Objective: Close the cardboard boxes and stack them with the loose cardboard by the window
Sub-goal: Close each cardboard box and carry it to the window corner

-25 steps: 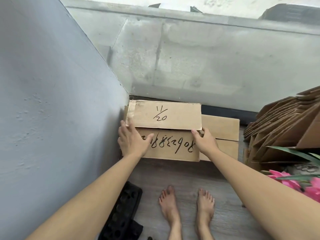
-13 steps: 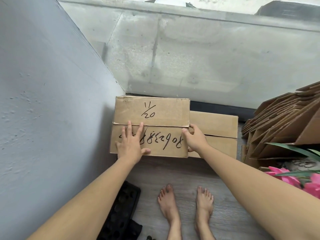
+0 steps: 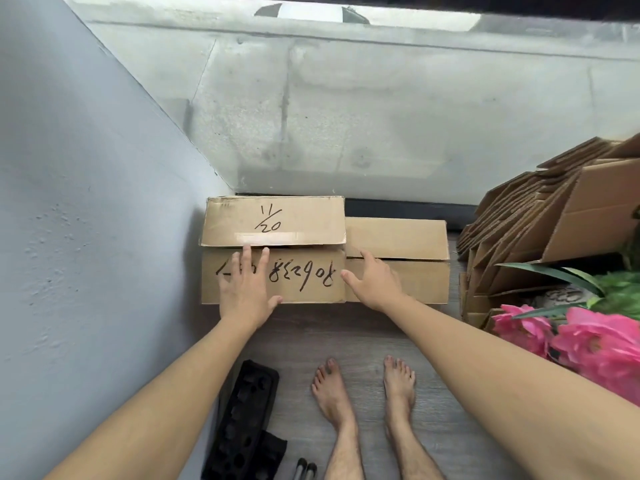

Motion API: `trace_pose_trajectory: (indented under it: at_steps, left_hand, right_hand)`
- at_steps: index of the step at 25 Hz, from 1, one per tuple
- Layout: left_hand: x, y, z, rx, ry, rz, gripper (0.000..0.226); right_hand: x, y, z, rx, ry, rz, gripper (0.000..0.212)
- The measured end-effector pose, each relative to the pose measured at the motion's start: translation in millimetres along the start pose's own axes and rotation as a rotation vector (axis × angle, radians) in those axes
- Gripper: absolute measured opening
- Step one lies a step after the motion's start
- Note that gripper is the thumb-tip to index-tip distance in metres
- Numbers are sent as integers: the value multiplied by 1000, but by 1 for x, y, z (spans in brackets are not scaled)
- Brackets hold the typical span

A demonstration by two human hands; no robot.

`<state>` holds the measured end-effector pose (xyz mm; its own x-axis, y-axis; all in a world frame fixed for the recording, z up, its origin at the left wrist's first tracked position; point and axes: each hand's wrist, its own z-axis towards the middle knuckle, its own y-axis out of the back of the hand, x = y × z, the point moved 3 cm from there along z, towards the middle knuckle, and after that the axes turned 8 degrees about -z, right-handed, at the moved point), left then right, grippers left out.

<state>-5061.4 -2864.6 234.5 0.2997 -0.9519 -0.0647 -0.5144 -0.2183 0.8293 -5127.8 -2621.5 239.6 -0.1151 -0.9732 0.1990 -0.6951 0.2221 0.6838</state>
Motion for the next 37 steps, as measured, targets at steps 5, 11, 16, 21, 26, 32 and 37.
trace_pose_trajectory:
  at_steps: [5,11,16,21,26,32,37]
  left_hand:
    - [-49,55,-60,79,-93,-11,79]
    - [-129,117,-134,131,-311,72,65]
    - [-217,160,-197,120,-519,198,62]
    - [-298,147,-291,160,-672,326,59]
    - [-386,83,-434,235,-847,500,51]
    - [-487,-17,-621,340,-1175,705,60]
    - [-554,-92,-750,393,-1426,942,60]
  right_hand:
    - [-27,62,-98,-68,28,-111,61]
    - [-74,134,-217,-194,-57,-91,56]
    - [-137,164,-308,-243,-177,-50,52]
    - [-215,140,-416,-276,-256,88,49]
    - [-319,60,-555,-317,-415,327,47]
    - [-425,-74,-716,-326,-781,621,48]
    - [-481,-155,-817,-332,-1065,859,41]
